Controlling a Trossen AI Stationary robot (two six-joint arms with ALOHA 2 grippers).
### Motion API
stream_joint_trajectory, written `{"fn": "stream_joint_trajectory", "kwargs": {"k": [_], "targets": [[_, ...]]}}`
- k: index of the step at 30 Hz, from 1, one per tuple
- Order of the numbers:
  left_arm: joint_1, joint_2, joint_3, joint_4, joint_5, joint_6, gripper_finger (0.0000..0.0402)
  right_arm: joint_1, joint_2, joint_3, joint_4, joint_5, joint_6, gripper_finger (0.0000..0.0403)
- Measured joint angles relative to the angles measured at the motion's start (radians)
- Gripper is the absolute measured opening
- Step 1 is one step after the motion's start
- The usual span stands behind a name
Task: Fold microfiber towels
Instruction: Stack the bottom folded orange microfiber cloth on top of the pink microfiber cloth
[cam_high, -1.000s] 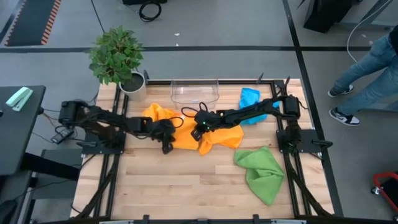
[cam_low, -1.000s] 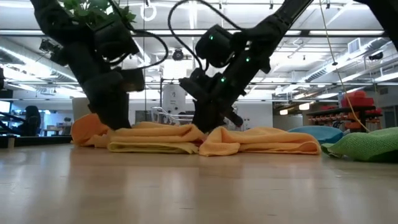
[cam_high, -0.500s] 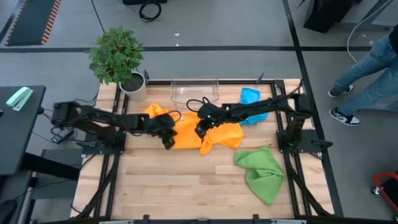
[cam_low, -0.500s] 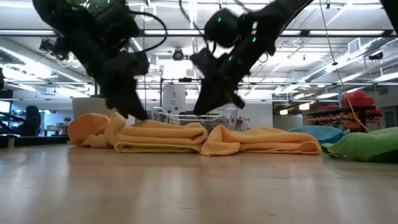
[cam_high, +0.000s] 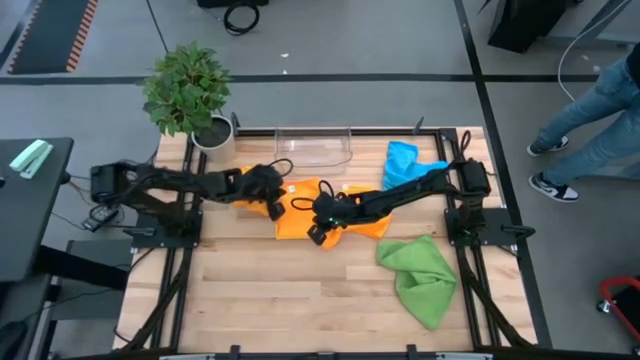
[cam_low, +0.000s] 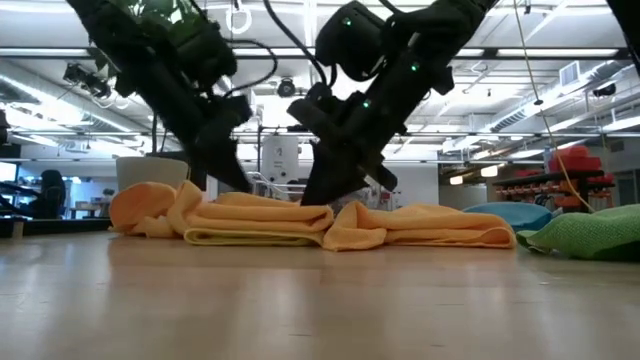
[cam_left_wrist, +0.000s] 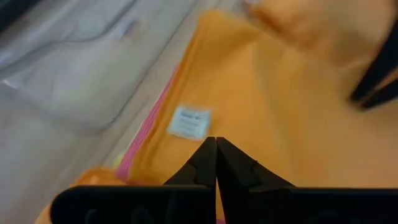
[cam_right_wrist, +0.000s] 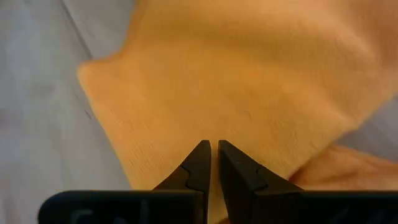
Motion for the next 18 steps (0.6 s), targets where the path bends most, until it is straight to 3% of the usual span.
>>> {"fn": "stream_joint_trajectory", "kwargs": {"k": [6,18], "targets": [[0.081,0.067,0.0,0.006,0.08,0.049,0.0006,0.001,0.029,0.002,-0.002,-0.001,0.019,0.0038],[0.182,0.127,0.001,-0.008,0.077,0.056,0.001,0.003,0.069,0.002,0.013,-0.035,0.024,0.0038]]}}
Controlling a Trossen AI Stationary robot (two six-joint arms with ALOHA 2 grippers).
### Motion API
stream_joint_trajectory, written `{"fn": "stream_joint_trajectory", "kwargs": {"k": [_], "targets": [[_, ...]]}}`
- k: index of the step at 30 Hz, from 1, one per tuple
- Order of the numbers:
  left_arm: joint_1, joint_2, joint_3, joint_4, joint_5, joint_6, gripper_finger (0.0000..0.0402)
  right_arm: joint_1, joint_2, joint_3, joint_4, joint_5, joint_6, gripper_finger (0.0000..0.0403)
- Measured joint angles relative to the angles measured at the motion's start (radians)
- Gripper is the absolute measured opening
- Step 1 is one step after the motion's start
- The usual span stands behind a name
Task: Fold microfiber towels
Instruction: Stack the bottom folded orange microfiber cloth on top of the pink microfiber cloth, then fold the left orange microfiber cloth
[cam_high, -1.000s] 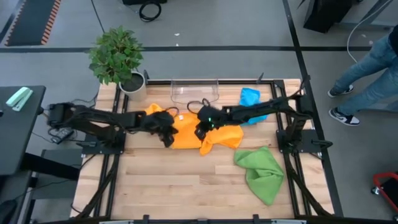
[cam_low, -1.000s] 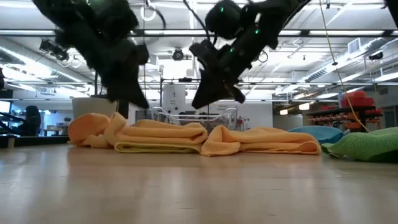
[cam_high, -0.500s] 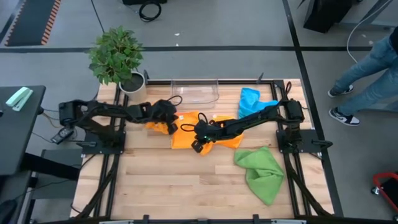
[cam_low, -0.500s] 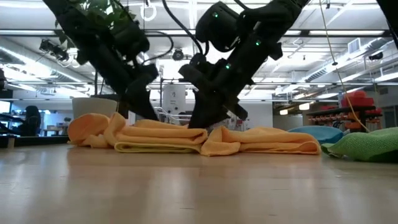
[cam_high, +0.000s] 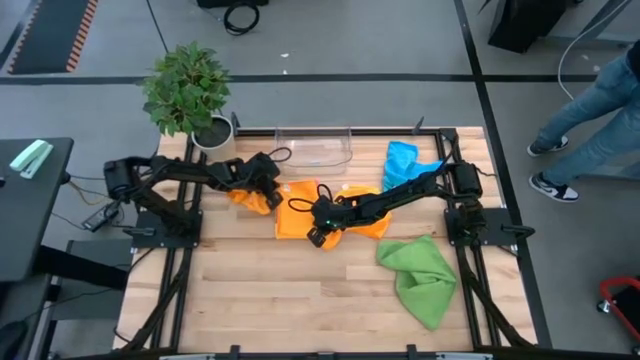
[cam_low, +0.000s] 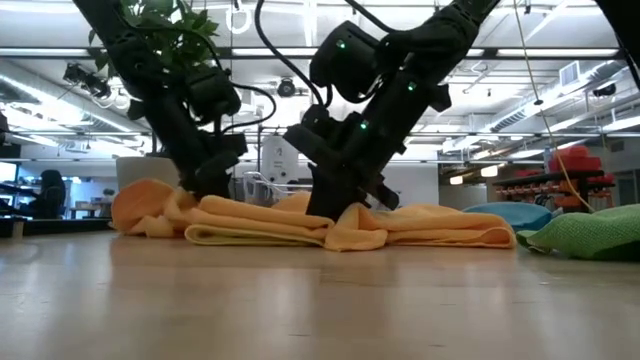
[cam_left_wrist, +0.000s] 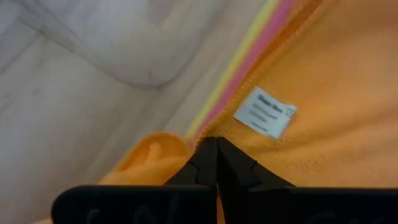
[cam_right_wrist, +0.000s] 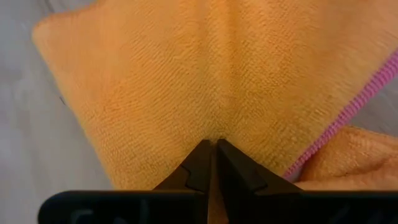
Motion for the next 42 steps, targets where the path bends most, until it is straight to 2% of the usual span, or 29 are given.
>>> {"fn": "stream_joint_trajectory", "kwargs": {"k": [5,11,13,18,20,23,25,27,30,33,37,42], "targets": [[0.0,-0.06,0.03,0.018,0.026,0.003,0.0005,-0.001,-0.025,-0.002,-0.001,-0.021,-0.032,0.0039],[-0.064,-0.198,0.109,-0.047,0.064,0.023,0.002,-0.016,-0.152,-0.002,-0.034,0.02,-0.083,0.0039],[-0.08,-0.258,0.131,-0.133,0.044,0.008,0.0016,-0.022,-0.196,-0.002,-0.061,0.025,-0.087,0.0039],[-0.106,-0.382,0.127,-0.412,0.019,-0.146,0.0007,-0.009,-0.327,-0.003,-0.167,0.029,-0.088,0.0039],[-0.103,-0.408,0.127,-0.54,-0.022,-0.204,0.0025,0.005,-0.376,-0.003,-0.214,0.049,-0.099,0.0039],[-0.088,-0.409,0.127,-0.62,-0.053,-0.194,0.0085,0.023,-0.444,-0.003,-0.266,0.105,-0.114,0.0039],[-0.078,-0.408,0.127,-0.642,-0.063,-0.128,0.0138,0.031,-0.474,-0.002,-0.283,0.136,-0.121,0.0039],[-0.083,-0.391,0.129,-0.629,-0.064,0.004,0.0193,0.031,-0.493,-0.002,-0.313,0.149,-0.129,0.0039],[-0.107,-0.386,0.127,-0.674,-0.052,0.272,0.0268,0.025,-0.511,-0.002,-0.352,0.153,-0.132,0.0039],[-0.144,-0.369,0.127,-0.703,-0.037,0.554,0.0322,0.023,-0.51,-0.002,-0.394,0.154,-0.132,0.0039],[-0.175,-0.301,0.127,-0.685,-0.041,0.759,0.0346,0.025,-0.507,-0.002,-0.429,0.151,-0.121,0.0039],[-0.176,-0.149,0.127,-0.657,-0.042,0.907,0.0327,0.037,-0.509,-0.002,-0.455,0.146,-0.118,0.0039]]}}
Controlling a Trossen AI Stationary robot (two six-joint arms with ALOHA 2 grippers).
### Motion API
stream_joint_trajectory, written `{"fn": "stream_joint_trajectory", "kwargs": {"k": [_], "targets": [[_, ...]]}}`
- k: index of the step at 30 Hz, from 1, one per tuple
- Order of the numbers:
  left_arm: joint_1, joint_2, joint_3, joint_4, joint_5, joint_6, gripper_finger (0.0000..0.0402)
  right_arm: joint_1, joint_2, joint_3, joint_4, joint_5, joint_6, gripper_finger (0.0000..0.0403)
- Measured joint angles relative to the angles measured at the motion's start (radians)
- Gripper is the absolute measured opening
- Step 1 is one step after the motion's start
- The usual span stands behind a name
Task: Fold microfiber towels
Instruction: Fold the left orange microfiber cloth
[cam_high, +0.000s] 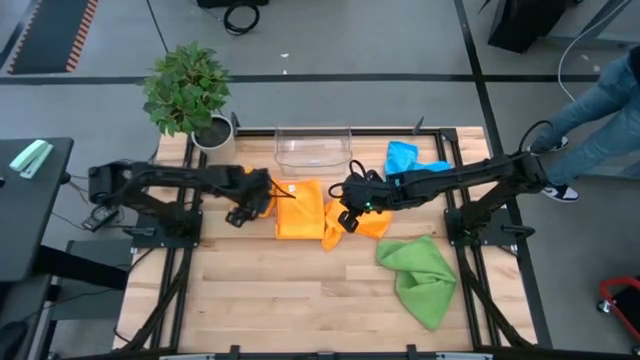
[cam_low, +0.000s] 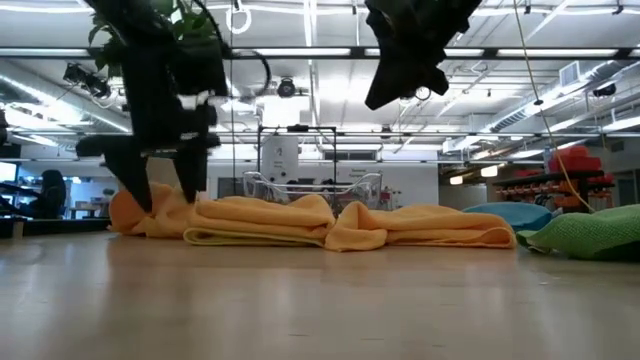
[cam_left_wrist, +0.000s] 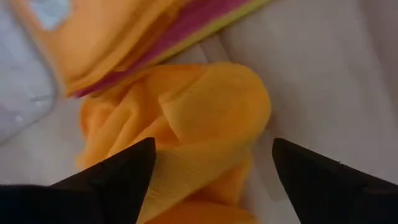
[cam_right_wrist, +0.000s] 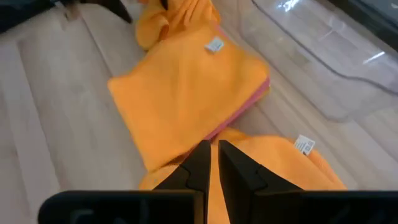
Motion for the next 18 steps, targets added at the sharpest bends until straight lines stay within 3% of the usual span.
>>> {"fn": "stream_joint_trajectory", "kwargs": {"k": [2,4,8,9,12,18], "targets": [[-0.002,0.06,0.0,-0.01,-0.027,0.016,0.03,0.005,-0.006,0.0,-0.026,-0.001,0.001,0.0039],[-0.012,0.102,0.008,-0.043,-0.049,-0.019,0.0247,0.007,-0.018,0.001,-0.066,-0.001,0.001,0.0039],[-0.037,0.121,0.035,-0.166,-0.048,-0.234,0.0059,0.006,-0.041,0.001,-0.147,0.022,-0.012,0.0039],[-0.044,0.12,0.042,-0.197,-0.042,-0.311,0.003,0.003,-0.048,0.001,-0.155,0.035,-0.023,0.0039],[-0.076,0.083,0.074,-0.295,0.05,-0.536,0.002,-0.017,-0.06,0.001,-0.166,0.037,-0.067,0.0039],[-0.29,-0.086,0.142,-0.304,0.472,-0.963,0.0011,-0.074,-0.012,-0.008,-0.048,-0.118,-0.198,0.0039]]}}
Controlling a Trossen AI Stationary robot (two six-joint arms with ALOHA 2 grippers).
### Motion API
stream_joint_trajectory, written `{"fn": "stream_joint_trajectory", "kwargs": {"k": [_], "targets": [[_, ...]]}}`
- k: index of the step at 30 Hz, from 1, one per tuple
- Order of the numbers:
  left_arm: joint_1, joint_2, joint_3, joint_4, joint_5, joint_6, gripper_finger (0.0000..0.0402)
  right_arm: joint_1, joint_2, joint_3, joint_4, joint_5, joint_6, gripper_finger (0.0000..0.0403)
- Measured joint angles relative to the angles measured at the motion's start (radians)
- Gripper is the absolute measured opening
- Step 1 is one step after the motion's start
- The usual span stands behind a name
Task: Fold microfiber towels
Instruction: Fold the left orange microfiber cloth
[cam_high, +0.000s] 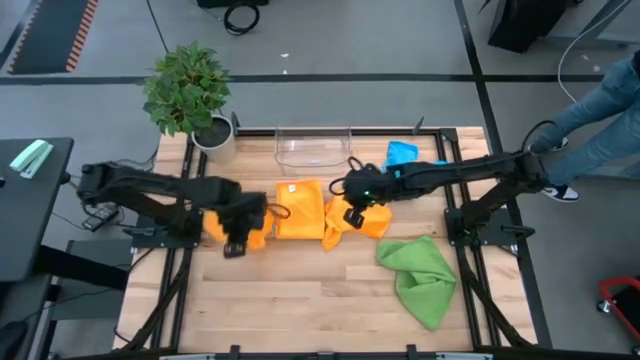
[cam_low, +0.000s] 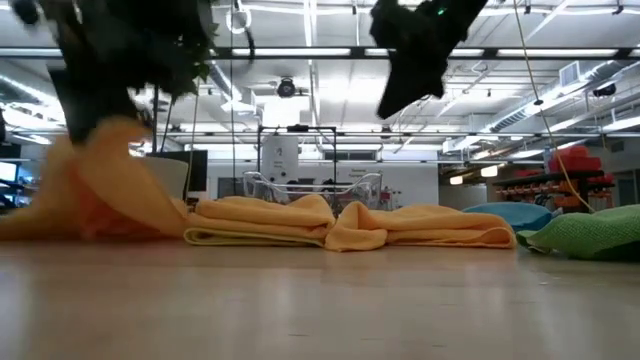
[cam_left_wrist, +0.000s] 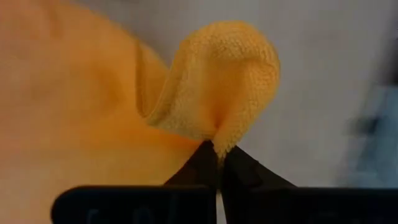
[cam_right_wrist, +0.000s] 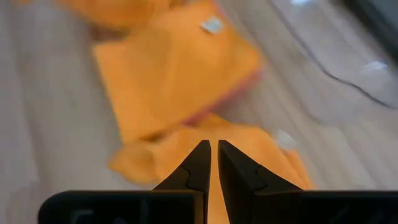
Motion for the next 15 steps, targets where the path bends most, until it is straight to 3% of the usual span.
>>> {"fn": "stream_joint_trajectory", "kwargs": {"k": [5,9,15], "targets": [[-0.311,-0.088,0.031,0.052,-0.007,-0.349,0.0009,0.0,0.146,-0.025,0.266,-0.136,-0.033,0.0038],[-0.569,-0.081,0.022,0.185,-0.106,-0.623,0.0009,0.007,0.302,0.017,0.358,-0.147,-0.002,0.0038],[-0.827,0.016,0.017,0.56,-0.249,-0.749,0.0009,-0.007,0.474,0.124,0.341,-0.122,0.02,0.0038]]}}
